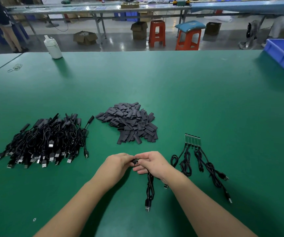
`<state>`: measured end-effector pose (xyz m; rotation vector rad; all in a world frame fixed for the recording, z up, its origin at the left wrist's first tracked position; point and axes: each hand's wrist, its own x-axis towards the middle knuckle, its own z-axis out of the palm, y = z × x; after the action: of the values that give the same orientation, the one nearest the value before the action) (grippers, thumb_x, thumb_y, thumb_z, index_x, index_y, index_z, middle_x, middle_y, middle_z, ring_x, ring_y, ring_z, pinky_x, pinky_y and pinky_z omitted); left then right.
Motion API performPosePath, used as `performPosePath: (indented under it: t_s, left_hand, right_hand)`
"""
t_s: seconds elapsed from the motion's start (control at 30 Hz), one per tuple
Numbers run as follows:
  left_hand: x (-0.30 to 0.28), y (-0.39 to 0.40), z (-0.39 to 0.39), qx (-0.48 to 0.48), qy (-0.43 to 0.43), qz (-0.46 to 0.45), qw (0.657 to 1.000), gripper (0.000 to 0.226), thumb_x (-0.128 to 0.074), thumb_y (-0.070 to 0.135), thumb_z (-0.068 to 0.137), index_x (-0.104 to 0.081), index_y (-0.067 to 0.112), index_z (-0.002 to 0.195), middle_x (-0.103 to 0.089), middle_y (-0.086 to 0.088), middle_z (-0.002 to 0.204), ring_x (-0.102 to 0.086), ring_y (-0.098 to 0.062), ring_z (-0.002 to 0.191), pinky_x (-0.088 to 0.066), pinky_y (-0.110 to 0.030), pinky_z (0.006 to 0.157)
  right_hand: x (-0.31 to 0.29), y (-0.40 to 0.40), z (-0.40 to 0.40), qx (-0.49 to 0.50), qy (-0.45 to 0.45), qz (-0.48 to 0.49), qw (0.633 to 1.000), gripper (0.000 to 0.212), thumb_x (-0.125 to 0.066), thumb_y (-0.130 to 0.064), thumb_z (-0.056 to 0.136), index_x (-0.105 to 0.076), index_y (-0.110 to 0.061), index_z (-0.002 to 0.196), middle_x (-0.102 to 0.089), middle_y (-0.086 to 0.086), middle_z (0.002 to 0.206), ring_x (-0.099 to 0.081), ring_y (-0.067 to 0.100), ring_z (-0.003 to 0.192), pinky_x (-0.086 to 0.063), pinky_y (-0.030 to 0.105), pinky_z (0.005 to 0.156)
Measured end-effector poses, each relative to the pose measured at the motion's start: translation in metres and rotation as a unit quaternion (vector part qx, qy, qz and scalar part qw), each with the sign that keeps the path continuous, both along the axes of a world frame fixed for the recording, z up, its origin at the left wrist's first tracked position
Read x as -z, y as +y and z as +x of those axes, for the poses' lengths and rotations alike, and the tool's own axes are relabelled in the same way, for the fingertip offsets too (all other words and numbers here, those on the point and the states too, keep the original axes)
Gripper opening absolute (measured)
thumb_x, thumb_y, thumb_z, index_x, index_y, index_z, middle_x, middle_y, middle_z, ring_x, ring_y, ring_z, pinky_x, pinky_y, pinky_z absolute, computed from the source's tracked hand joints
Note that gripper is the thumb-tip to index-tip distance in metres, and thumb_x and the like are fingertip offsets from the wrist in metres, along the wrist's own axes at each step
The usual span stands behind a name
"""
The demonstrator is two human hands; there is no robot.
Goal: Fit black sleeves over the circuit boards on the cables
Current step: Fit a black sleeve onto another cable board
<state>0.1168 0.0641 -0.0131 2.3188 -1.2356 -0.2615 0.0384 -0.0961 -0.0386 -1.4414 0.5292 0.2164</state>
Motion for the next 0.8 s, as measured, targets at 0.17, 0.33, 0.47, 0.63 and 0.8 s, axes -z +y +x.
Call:
performPosePath:
  t_s: [0.17,0.33,0.47,0.63,0.8]
  left_hand:
    - [0.007,-0.008,-0.001,0.022,-0.066,0.089,0.994,0.034,-0.054,0.016,0.094,-0.061,0.024,0.126,-0.065,0.003,0.108,-0.063,-0.020,0.097,-0.049,-0.031,0.083]
    - [0.011,-0.012,-0.001,0.042,-0.116,0.158,0.980,0.041,-0.049,0.013,0.091,-0.050,0.022,0.131,-0.056,0.000,0.110,-0.058,-0.023,0.098,-0.045,-0.033,0.080]
    - [0.016,-0.014,-0.001,0.027,-0.112,0.070,0.991,0.044,-0.054,0.013,0.094,-0.047,0.016,0.138,-0.044,-0.002,0.140,-0.052,-0.019,0.117,-0.041,-0.026,0.093]
    - [0.013,-0.018,-0.023,-0.222,0.123,-0.158,0.954,0.056,-0.063,0.023,0.093,-0.040,0.022,0.143,-0.052,0.006,0.131,-0.057,0.001,0.105,-0.042,-0.022,0.096]
    - [0.010,-0.025,-0.047,-0.171,0.117,-0.080,0.975,0.027,-0.063,0.048,0.088,-0.065,0.030,0.107,-0.065,0.015,0.098,-0.058,-0.002,0.089,-0.048,-0.025,0.083]
  right_hand:
    - [-0.002,0.002,-0.002,0.001,-0.005,-0.015,1.000,0.037,-0.043,0.002,0.102,-0.053,-0.001,0.138,-0.072,0.014,0.097,-0.073,0.012,0.079,-0.059,0.022,0.075]
    - [-0.005,0.003,-0.003,0.000,-0.004,-0.023,1.000,0.037,-0.042,0.003,0.103,-0.053,0.000,0.138,-0.071,0.017,0.108,-0.073,0.014,0.084,-0.059,0.023,0.076]
    - [-0.010,0.006,-0.003,0.004,-0.008,-0.030,1.000,0.041,-0.044,0.003,0.102,-0.050,-0.002,0.142,-0.071,0.022,0.107,-0.071,0.014,0.079,-0.059,0.023,0.073]
    - [-0.017,0.011,-0.002,0.119,-0.034,-0.021,0.992,0.033,-0.047,-0.001,0.102,-0.056,-0.002,0.134,-0.071,0.012,0.104,-0.072,0.017,0.086,-0.059,0.024,0.074]
    - [-0.038,0.001,0.015,0.351,-0.125,0.327,0.869,0.021,-0.039,0.005,0.103,-0.060,0.003,0.108,-0.064,0.016,0.095,-0.069,0.024,0.086,-0.061,0.029,0.075]
